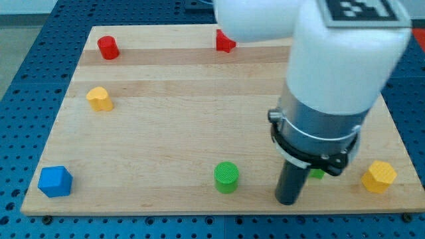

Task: Move the green star to the center right of the board

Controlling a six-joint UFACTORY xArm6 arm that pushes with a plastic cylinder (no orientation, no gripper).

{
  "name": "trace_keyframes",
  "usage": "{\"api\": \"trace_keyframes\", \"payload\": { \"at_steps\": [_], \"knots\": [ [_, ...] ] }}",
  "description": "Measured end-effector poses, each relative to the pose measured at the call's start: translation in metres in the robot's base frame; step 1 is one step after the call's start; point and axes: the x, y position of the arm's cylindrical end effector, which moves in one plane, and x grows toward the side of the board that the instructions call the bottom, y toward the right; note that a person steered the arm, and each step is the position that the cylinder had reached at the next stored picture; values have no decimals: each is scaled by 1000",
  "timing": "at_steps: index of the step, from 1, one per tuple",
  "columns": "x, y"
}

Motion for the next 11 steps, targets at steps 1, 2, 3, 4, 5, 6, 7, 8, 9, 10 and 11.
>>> {"api": "trace_keyframes", "payload": {
  "at_steps": [1, 2, 3, 4, 5, 6, 7, 8, 9, 10, 11],
  "knots": [
    [1, 5],
    [-29, 41],
    [-46, 62],
    [-55, 62],
    [-90, 62],
    [-135, 61],
    [-161, 61],
    [-146, 61],
    [-143, 43],
    [-152, 26],
    [-186, 18]
  ]
}}
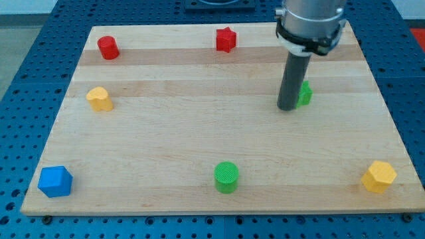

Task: Move the green star to the center right of the board

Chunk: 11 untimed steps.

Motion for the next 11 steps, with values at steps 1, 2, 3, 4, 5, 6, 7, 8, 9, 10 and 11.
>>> {"api": "trace_keyframes", "payload": {
  "at_steps": [1, 2, 3, 4, 5, 6, 7, 8, 9, 10, 11],
  "knots": [
    [-42, -2],
    [-56, -2],
    [-56, -2],
    [-64, 21],
    [-56, 29],
    [-43, 40],
    [-43, 45],
    [-46, 44],
    [-52, 30],
    [-21, 24],
    [-6, 25]
  ]
}}
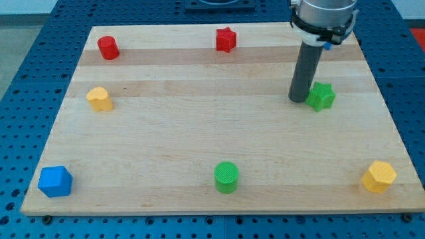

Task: Move the green star to the center right of the board

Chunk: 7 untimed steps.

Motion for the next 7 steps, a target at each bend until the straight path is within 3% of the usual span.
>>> {"api": "trace_keyframes", "payload": {
  "at_steps": [4, 6, 7],
  "knots": [
    [-22, 35],
    [-19, -22],
    [3, -10]
  ]
}}
